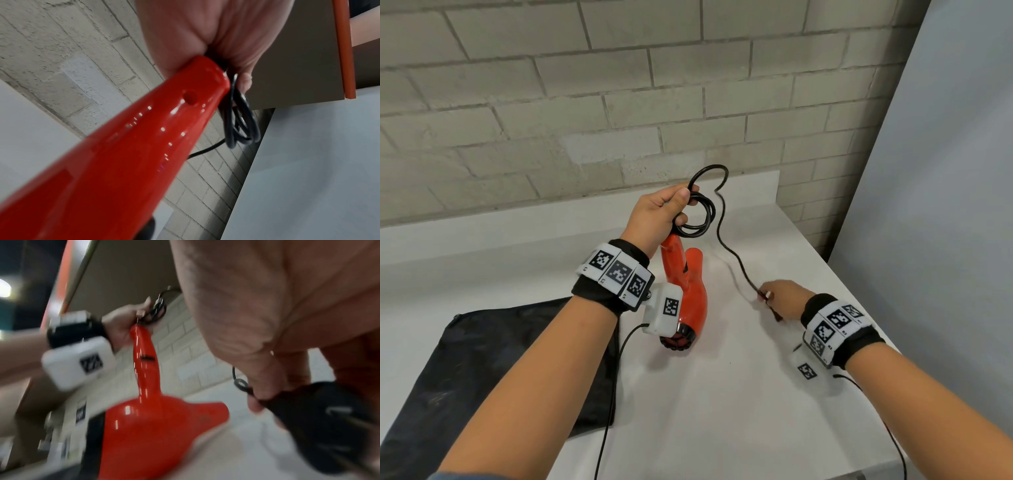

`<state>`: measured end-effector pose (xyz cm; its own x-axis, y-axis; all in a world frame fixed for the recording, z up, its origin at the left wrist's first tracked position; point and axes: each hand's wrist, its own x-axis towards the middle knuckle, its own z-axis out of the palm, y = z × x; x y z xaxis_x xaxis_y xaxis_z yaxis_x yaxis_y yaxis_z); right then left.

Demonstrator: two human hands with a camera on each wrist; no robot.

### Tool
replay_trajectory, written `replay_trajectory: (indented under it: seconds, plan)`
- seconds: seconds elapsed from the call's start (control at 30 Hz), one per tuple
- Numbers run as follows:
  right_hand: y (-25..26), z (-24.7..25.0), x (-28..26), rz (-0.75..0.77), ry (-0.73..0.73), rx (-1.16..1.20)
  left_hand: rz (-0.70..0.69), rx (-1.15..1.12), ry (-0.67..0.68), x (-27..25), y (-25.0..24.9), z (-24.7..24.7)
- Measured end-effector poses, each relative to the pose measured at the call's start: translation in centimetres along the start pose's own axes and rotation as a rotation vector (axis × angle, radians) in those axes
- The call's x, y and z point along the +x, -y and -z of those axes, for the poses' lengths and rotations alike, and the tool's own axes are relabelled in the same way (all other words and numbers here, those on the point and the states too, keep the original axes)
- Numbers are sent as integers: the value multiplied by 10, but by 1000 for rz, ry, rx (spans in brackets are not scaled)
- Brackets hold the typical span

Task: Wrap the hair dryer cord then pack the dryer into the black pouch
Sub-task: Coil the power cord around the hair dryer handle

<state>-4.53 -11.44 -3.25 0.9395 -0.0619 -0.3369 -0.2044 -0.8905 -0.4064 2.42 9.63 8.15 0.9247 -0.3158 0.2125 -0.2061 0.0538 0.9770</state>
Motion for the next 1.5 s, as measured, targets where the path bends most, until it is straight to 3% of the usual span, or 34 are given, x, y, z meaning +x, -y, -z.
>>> replay_trajectory:
  seconds: [0.07, 0.13, 0.27, 0.4, 0.57, 0.7, 0.83, 1.07, 1.2, 1.27, 1.33, 1.4, 1.5]
  plan:
    - [11, 9, 0, 40, -121, 495, -6, -1, 0, 1, 0, 1]
    - [28, 21, -5, 177, -272, 875, -10, -3, -3, 1, 1, 1]
    - [72, 48, -27, 573, -505, 1262, -5, -16, -16, 4, 2, -2]
    - [99, 58, -32, 736, -586, 1249, -2, -20, -4, 6, 2, -4]
    - [111, 47, -14, 561, -833, 909, -23, 14, 50, 5, 1, -8]
    - [118, 42, -7, 593, -940, 701, -29, 3, 59, 2, -1, -14]
    - [123, 46, -4, 558, -734, 831, -32, 2, 88, 1, 0, -15]
    - [85, 37, 2, 548, -418, 438, -40, -27, -2, 5, -1, -6]
    - [40, 19, 21, 214, -264, 290, -61, -28, 1, 2, -5, -7]
    - [25, 14, 28, 10, -44, -6, -61, -33, 4, 3, -4, -7]
    - [15, 8, 27, -79, 88, -293, -58, -42, -3, 3, -3, -6]
    - [15, 9, 24, -36, 80, -352, -70, -56, -6, 3, -2, -5]
    - [31, 19, 17, 111, -126, 14, -73, -57, -3, 2, -4, -4]
